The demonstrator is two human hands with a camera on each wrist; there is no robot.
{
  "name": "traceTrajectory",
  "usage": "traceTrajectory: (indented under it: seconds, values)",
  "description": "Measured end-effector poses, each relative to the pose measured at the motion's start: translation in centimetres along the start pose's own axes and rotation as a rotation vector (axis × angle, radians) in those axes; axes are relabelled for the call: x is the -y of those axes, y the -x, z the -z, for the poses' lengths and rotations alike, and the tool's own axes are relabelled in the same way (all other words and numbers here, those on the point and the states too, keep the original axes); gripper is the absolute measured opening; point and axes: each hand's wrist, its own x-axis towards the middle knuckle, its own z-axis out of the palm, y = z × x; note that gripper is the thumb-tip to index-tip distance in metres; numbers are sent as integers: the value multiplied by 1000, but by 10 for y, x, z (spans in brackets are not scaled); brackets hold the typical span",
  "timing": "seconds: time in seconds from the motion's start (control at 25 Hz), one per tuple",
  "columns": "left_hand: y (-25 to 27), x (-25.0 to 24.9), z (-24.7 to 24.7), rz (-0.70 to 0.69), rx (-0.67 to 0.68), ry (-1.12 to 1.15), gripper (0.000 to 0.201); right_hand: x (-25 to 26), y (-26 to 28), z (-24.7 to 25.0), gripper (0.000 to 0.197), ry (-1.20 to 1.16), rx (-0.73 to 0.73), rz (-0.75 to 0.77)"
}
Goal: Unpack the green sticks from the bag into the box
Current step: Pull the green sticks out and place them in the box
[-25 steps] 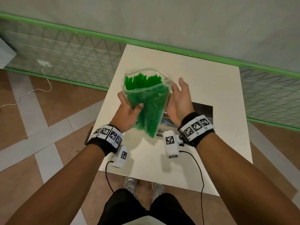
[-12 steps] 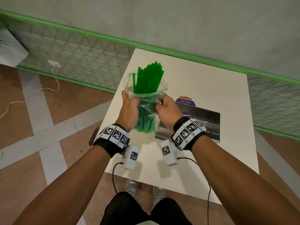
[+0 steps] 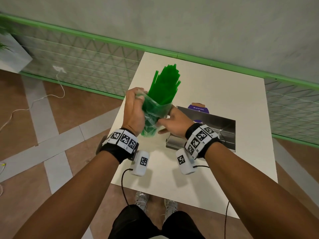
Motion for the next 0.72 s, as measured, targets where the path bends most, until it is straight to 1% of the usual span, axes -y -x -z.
traceTrajectory:
  seconds: [0.08,0.16,0.24,0.28,0.36,0.4,0.48,0.56,0.64,0.72]
  values:
    - [-3,-4,-3,33,58,-1,29,-2,-3,4,58,-136,-62,28]
    - [-5,-7,-7,89,121,-58,29,-5,-5,7,55,-197,-90,51]
    - [-6,-5,-10,73,168,-152,33,-11,-6,11,58,-274,-106,36]
    - [-6,-4,-11,64,170,-170,34,-14,-5,13,60,-313,-112,24]
    - [-2,-1,-14,57,178,-137,33,-24,-3,18,61,-414,-143,3]
    - [1,0,-16,34,185,-106,35,-29,-2,20,59,-492,-162,-10]
    - [4,1,-20,-33,216,-83,40,-34,3,26,49,-635,-196,-18]
    - [5,-1,-22,-78,274,-96,43,-35,9,30,42,-641,-225,-17]
    - [6,-3,-23,-122,351,-166,42,-37,13,31,43,-648,-234,-21]
    - [5,-3,-22,-155,408,-308,40,-41,15,33,52,-676,-214,-46]
